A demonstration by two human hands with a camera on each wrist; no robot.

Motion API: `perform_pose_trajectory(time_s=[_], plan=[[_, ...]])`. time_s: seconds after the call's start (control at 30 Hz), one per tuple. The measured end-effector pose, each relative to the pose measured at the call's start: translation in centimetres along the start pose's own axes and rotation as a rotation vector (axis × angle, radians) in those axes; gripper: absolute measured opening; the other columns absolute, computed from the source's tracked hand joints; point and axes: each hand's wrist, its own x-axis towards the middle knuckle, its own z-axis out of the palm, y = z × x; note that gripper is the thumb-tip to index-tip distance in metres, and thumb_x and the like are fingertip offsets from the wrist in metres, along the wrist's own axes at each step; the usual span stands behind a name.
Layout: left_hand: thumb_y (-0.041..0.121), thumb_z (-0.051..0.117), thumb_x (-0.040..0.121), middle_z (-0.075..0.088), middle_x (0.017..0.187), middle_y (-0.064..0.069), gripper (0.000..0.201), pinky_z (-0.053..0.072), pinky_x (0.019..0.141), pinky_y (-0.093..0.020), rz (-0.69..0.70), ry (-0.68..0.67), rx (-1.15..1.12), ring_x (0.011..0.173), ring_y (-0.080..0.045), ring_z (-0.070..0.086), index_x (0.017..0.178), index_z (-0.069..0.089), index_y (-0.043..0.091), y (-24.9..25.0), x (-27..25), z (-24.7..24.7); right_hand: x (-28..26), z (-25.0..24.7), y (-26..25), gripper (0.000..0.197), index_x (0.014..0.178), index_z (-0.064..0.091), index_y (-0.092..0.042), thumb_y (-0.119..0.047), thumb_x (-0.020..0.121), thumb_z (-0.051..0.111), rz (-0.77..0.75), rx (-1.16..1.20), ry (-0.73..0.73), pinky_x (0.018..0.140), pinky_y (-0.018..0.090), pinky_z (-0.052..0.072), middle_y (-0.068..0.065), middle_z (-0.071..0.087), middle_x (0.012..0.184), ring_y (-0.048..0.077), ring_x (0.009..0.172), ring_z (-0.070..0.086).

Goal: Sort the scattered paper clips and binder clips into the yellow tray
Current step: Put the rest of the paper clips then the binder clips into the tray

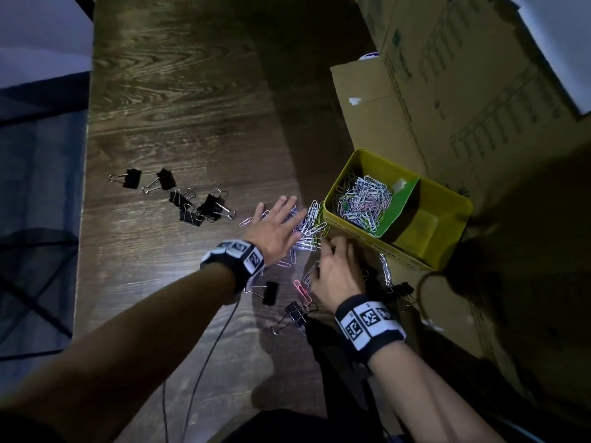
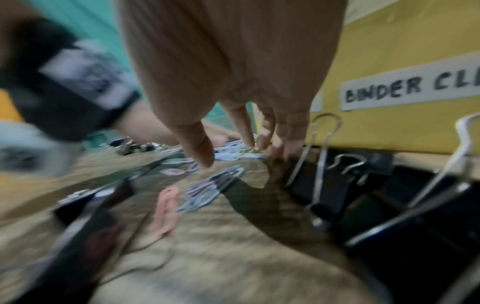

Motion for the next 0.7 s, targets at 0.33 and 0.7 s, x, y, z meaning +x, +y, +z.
perform_pose_trajectory(time_s=[0.33,0.7], plan=[[0.036,0.025,0.098,-0.004,0.157,0.004,0.052,0.002,0.11,-0.06,0.015,0.018,-0.114,0.144,-0.023,-0.008,0.147,0.009,0.029,3.9,2.8,-1.9,1.3,-1.6,1.1,0.065,0.14,0.032,-0.01,-0.024,0.084,0.06,0.065,-0.01,0.041,0.105,0.04,0.037,0.014,0.037,0.144,0.029,0.13,0.039],[0.031,0.026,0.099,-0.012,0.152,0.007,0.053,-0.007,0.115,-0.048,0.095,0.132,-0.102,0.142,-0.015,-0.012,0.146,0.002,0.032,-1.9,-4.3,1.6,1.5,-0.3,-0.5,0.059,0.132,0.04,-0.009,-0.028,0.081,0.064,-0.062,0.017,-0.038,0.103,0.039,0.034,0.016,0.037,0.134,0.03,0.123,0.032]])
